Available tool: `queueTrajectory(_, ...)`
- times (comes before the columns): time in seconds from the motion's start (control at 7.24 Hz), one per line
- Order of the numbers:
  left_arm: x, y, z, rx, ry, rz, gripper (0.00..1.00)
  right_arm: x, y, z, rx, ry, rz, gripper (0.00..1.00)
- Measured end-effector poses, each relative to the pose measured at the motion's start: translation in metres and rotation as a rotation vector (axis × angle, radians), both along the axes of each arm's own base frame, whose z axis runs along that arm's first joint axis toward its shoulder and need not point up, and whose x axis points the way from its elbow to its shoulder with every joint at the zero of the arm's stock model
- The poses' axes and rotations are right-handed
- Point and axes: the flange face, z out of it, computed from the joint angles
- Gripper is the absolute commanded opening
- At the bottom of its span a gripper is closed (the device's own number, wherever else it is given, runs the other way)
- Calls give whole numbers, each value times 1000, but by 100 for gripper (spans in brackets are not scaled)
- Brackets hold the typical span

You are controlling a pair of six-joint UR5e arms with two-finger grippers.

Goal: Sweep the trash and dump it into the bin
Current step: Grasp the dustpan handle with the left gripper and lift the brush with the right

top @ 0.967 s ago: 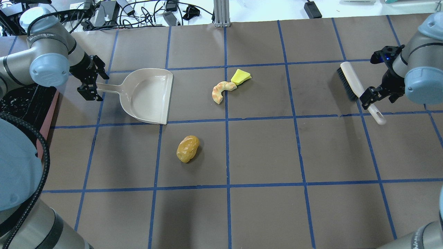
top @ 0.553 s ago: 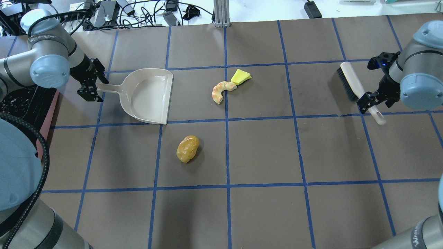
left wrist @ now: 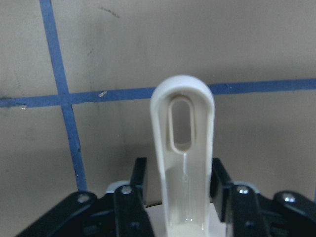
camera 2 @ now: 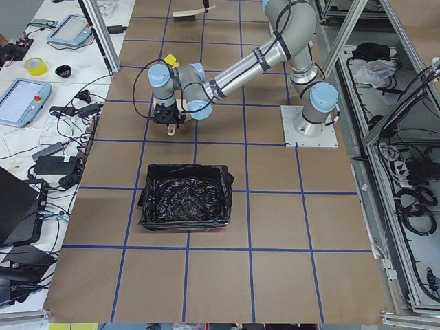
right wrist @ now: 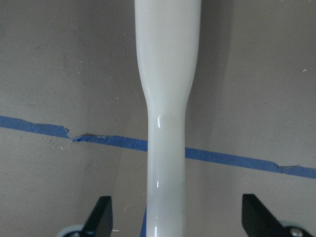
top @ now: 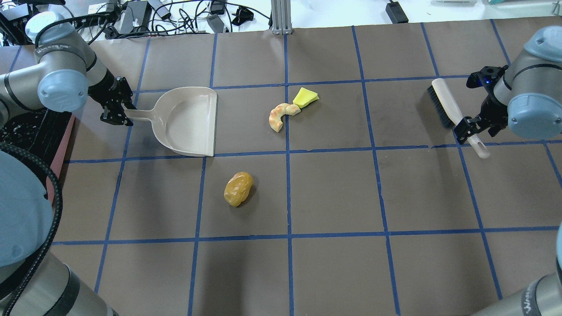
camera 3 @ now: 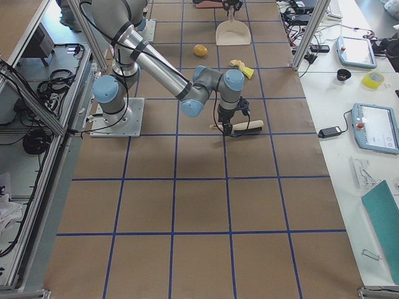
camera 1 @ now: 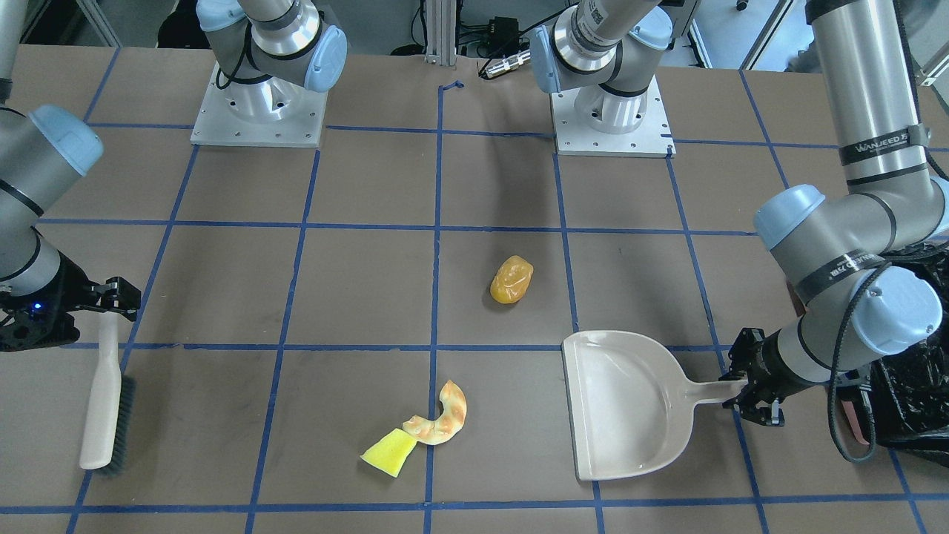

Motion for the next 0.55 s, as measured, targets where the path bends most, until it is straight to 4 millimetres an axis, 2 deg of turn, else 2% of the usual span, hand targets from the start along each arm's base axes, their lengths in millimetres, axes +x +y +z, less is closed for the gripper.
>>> queueTrajectory(0.28,0,-4,0,-18,3,2,0,1,2,-5,9,-7,-1,81)
queueTrajectory(0.55,-1,-14,8,-82,11,-4,0,2,3,-8,11,-13,-2,61)
